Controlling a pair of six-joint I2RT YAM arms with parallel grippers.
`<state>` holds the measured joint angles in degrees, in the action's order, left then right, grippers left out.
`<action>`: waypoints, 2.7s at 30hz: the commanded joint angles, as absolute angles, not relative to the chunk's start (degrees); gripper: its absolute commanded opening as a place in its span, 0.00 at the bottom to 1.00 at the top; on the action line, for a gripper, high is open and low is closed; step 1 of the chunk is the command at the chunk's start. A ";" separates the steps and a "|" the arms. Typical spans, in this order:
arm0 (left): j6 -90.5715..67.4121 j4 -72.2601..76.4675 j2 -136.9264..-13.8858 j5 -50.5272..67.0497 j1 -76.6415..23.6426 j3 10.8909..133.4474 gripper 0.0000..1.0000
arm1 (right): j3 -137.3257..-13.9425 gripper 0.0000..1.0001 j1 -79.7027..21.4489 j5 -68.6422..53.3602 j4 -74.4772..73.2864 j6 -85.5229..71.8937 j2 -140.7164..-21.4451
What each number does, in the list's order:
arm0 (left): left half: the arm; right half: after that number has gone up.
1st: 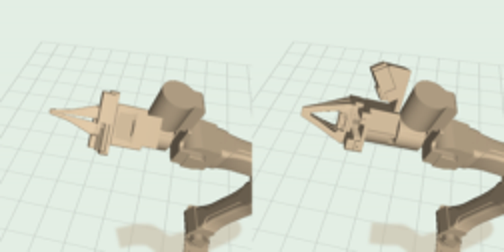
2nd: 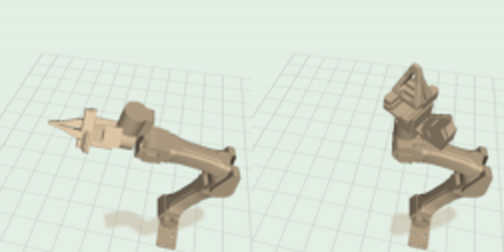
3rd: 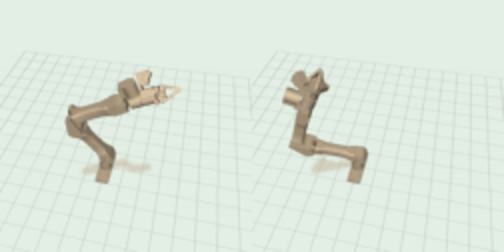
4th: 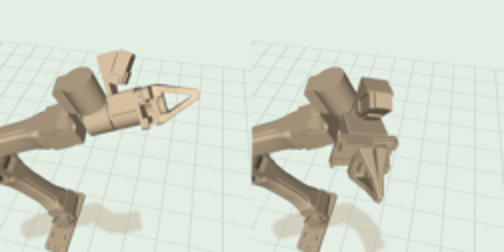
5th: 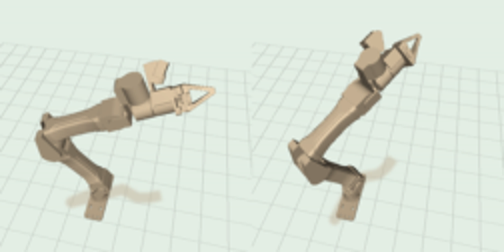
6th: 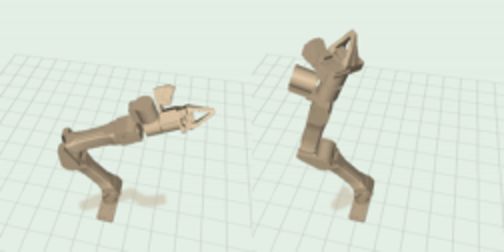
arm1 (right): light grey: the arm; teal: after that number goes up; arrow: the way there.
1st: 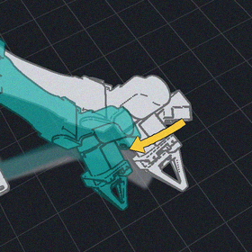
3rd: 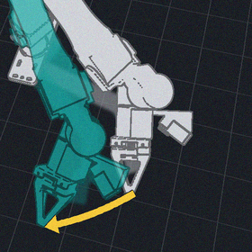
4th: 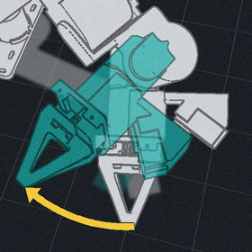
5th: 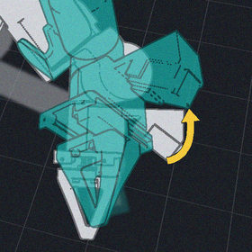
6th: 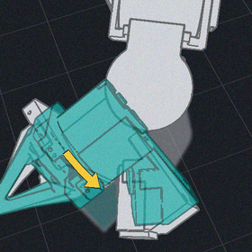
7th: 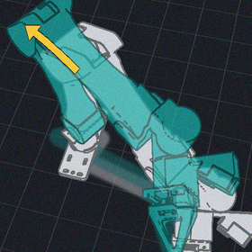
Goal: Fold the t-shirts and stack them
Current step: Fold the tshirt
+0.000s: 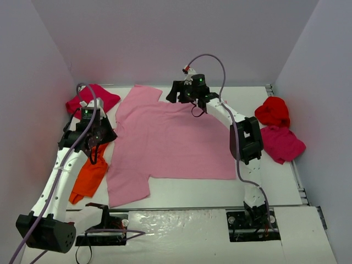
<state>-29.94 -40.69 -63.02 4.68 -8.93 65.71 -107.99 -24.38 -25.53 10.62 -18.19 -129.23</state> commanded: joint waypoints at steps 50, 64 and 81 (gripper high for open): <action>-37.80 -70.45 -33.34 -6.26 -9.04 64.33 0.00 | -63.65 0.70 -76.46 -2.00 9.49 -36.16 -104.51; -37.41 -69.82 -33.80 -6.36 -8.97 63.58 0.00 | -63.23 0.62 -75.39 -0.21 9.67 -34.81 -106.08; -39.59 -68.14 -31.67 -2.73 -9.04 58.35 0.00 | -60.43 0.64 -73.05 2.32 10.72 -35.63 -109.22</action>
<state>-38.34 -70.03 -32.32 -4.05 -8.99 58.62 -60.53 -73.67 0.45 12.24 -36.13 -106.77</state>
